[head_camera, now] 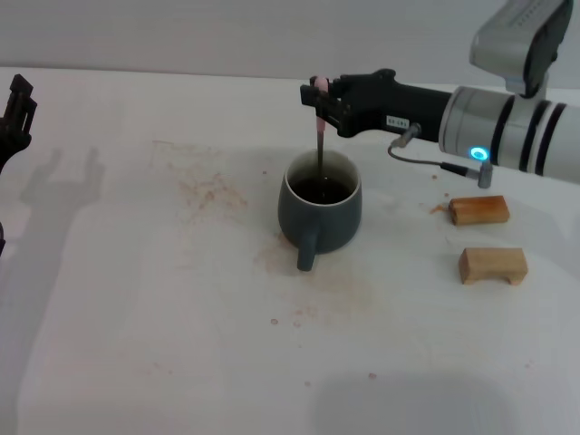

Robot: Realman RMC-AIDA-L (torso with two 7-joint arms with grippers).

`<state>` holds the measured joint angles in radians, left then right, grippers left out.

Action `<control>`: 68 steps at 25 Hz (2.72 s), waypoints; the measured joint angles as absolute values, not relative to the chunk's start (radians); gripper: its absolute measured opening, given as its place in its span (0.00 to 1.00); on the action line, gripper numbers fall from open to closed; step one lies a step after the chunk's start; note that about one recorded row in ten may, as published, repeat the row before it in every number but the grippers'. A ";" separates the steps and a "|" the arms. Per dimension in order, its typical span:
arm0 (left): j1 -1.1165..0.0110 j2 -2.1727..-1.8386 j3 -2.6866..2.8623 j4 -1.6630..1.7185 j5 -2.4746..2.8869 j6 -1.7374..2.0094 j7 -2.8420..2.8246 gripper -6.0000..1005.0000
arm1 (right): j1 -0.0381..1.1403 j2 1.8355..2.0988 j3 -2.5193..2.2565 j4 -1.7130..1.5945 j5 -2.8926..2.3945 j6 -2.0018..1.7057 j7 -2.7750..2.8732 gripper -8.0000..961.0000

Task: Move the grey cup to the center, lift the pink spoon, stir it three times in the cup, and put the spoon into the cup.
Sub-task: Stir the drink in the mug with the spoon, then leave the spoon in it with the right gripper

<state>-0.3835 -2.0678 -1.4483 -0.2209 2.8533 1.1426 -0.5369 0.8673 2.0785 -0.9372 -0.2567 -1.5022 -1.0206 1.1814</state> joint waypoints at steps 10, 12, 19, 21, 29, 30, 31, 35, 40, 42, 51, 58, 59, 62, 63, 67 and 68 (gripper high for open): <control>-0.383 -2.068 -1.452 -0.221 2.853 1.143 -0.536 0.54 | 0.903 2.080 -0.953 -0.254 -1.506 -1.031 1.179 0.11; -0.383 -2.068 -1.453 -0.221 2.853 1.143 -0.536 0.54 | 0.902 2.080 -0.959 -0.251 -1.508 -1.046 1.179 0.11; -0.391 -2.068 -1.454 -0.221 2.853 1.137 -0.536 0.54 | 0.879 2.080 -0.994 -0.245 -1.509 -1.111 1.192 0.11; -0.394 -2.068 -1.454 -0.221 2.853 1.136 -0.536 0.54 | 0.863 2.080 -1.000 -0.245 -1.509 -1.128 1.199 0.11; -0.397 -2.067 -1.453 -0.221 2.853 1.134 -0.536 0.54 | 0.832 2.077 -0.999 -0.256 -1.509 -1.125 1.202 0.11; -0.397 -2.066 -1.453 -0.221 2.853 1.134 -0.537 0.54 | 0.830 2.077 -0.997 -0.260 -1.509 -1.122 1.203 0.11; -0.397 -2.066 -1.452 -0.221 2.853 1.134 -0.537 0.54 | 0.829 2.076 -0.995 -0.262 -1.509 -1.121 1.203 0.11; -0.397 -2.067 -1.448 -0.221 2.853 1.134 -0.537 0.54 | 0.828 2.075 -0.991 -0.270 -1.507 -1.100 1.203 0.11; -0.383 -2.067 -1.448 -0.225 2.853 1.138 -0.539 0.54 | 0.832 2.074 -0.990 -0.281 -1.505 -1.059 1.211 0.11; -0.377 -2.068 -1.448 -0.228 2.853 1.139 -0.540 0.54 | 0.835 2.074 -0.989 -0.283 -1.505 -1.045 1.214 0.11; -0.370 -2.068 -1.450 -0.227 2.853 1.141 -0.541 0.54 | 0.855 2.075 -0.994 -0.310 -1.503 -1.037 1.221 0.11; -0.374 -2.068 -1.454 -0.224 2.853 1.139 -0.542 0.54 | 0.867 2.077 -1.007 -0.307 -1.506 -1.062 1.226 0.11; -0.375 -2.068 -1.454 -0.223 2.853 1.138 -0.542 0.54 | 0.867 2.077 -1.016 -0.306 -1.506 -1.064 1.229 0.11; -0.379 -2.067 -1.455 -0.222 2.853 1.136 -0.542 0.54 | 0.864 2.079 -1.055 -0.305 -1.507 -1.069 1.251 0.11; -0.380 -2.067 -1.458 -0.221 2.853 1.135 -0.541 0.54 | 0.861 2.079 -1.066 -0.305 -1.508 -1.072 1.258 0.11; -0.391 -2.066 -1.477 -0.221 2.853 1.131 -0.535 0.54 | 0.842 2.079 -1.082 -0.307 -1.508 -1.112 1.267 0.11; -0.393 -2.066 -1.480 -0.221 2.853 1.130 -0.535 0.54 | 0.837 2.079 -1.082 -0.307 -1.509 -1.121 1.267 0.11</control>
